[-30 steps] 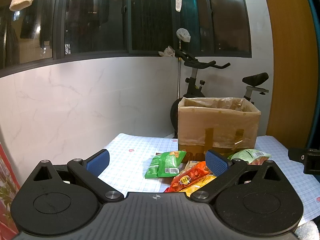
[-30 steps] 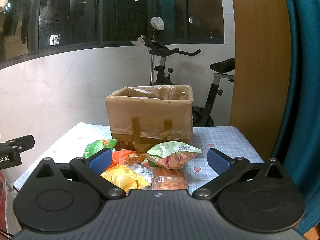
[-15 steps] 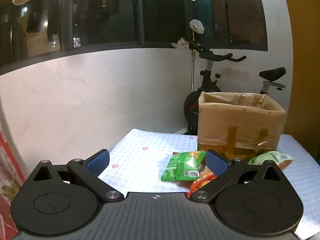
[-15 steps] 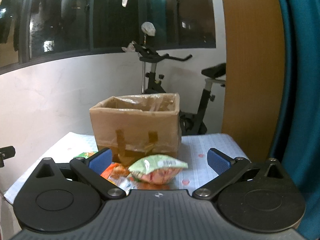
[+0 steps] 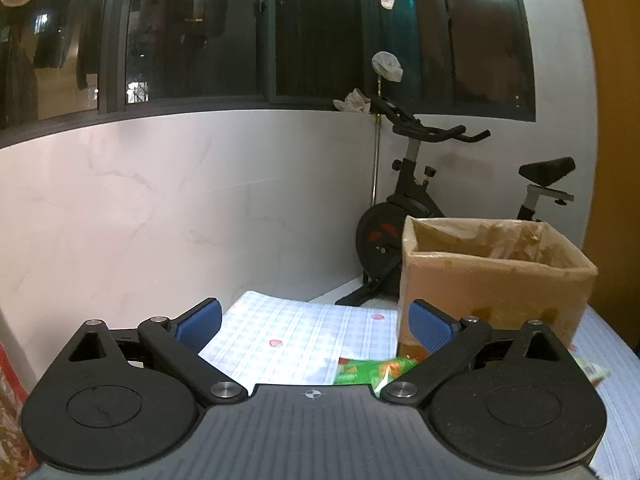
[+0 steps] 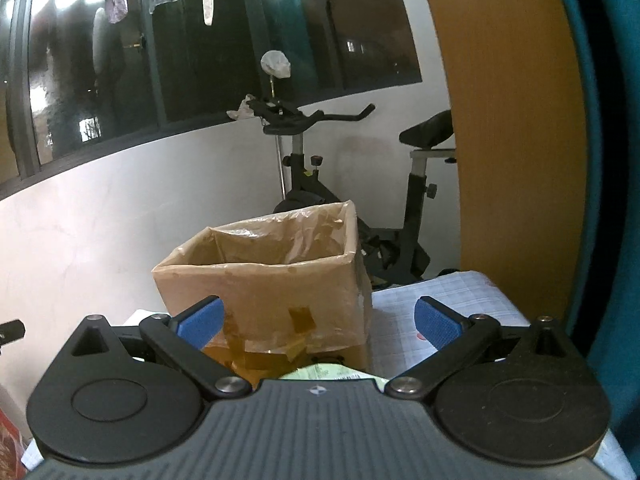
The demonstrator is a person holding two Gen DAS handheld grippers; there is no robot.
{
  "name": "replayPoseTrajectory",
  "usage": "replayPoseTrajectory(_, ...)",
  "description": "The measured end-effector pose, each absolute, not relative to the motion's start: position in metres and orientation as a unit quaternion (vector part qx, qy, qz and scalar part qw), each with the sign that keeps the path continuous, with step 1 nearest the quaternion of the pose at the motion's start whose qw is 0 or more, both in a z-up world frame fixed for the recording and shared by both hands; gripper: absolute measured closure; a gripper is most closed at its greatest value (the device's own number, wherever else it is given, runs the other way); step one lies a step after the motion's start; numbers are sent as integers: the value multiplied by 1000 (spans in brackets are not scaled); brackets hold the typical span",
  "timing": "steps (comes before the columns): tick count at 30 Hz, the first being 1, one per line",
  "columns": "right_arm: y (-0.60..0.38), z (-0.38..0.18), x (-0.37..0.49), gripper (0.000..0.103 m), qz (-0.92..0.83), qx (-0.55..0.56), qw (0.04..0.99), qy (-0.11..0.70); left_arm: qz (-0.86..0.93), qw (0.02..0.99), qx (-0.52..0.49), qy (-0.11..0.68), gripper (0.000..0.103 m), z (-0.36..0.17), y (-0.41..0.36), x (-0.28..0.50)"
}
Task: Organize snacks
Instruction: 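Grasp the green chip bag with the left tool while the right tool grasps the pale green packet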
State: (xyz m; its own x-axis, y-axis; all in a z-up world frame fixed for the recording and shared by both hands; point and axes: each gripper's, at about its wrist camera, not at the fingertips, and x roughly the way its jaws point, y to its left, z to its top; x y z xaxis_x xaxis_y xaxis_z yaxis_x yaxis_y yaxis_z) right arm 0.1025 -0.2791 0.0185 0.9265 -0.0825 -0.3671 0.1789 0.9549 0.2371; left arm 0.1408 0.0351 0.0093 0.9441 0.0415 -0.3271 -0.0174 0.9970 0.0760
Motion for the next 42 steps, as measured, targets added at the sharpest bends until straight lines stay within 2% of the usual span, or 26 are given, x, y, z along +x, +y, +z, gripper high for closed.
replayPoseTrajectory(13, -281, -25, 152, 0, -67, 125, 961, 237, 5, 977, 21, 211, 3, -27, 41, 187)
replayPoseTrajectory(23, -288, -69, 175, 0, -68, 167, 937, 298, -21, 972, 12, 234, 3, -59, 50, 213)
replayPoseTrajectory(42, -313, -120, 220, 0, -79, 329, 872, 352, -43, 958, 18, 281, 4, -107, 50, 256)
